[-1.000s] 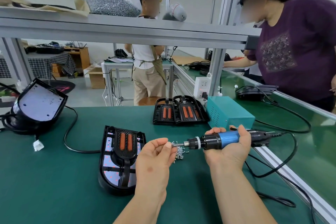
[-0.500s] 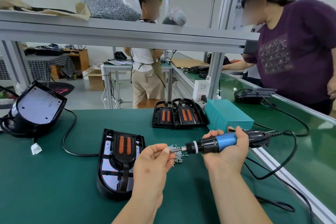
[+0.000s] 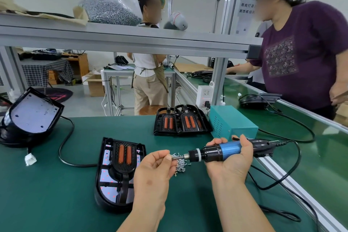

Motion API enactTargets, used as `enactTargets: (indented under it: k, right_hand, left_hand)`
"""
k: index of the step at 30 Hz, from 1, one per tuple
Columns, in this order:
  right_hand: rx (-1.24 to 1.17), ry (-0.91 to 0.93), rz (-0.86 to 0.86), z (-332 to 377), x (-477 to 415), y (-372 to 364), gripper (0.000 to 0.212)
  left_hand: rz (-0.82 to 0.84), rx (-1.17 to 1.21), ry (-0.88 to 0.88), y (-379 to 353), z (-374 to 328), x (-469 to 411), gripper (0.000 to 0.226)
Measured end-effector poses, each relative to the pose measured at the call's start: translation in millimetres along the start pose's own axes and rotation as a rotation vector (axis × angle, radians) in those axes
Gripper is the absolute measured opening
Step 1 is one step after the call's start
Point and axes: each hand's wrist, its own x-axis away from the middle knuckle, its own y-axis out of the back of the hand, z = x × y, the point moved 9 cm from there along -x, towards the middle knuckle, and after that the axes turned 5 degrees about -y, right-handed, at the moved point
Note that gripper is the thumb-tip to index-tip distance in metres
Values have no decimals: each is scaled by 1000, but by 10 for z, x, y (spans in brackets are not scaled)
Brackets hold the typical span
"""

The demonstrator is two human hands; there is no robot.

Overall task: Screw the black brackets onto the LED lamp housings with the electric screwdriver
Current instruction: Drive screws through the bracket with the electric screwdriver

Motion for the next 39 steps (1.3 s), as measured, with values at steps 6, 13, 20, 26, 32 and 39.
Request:
enactTargets:
  k: [6,13,20,26,32,39]
  right_hand:
    - [-13,-8,-5,-12,-1,4,17]
    - [-19,-13,-14,-17,-13,19,18]
    - [-40,-24,-26,-36,-21,31,18]
    - [-36,-17,-11,-13,-33,37,19]
    - [-24,-10,-5,-6,-32,24,18]
    - [-27,-14,-6,-10,-30,34,19]
  left_hand:
    - [-25,41,10,9,33,-12,8]
    - [-34,105,33,12,77,-17,7]
    - [-35,184,80,-18,103,-7,6]
    - [-45,251,145,-33,159,52,11]
    - [-39,203,142,-24,144,54,11]
    - [-21,187,151,-35,155,66,11]
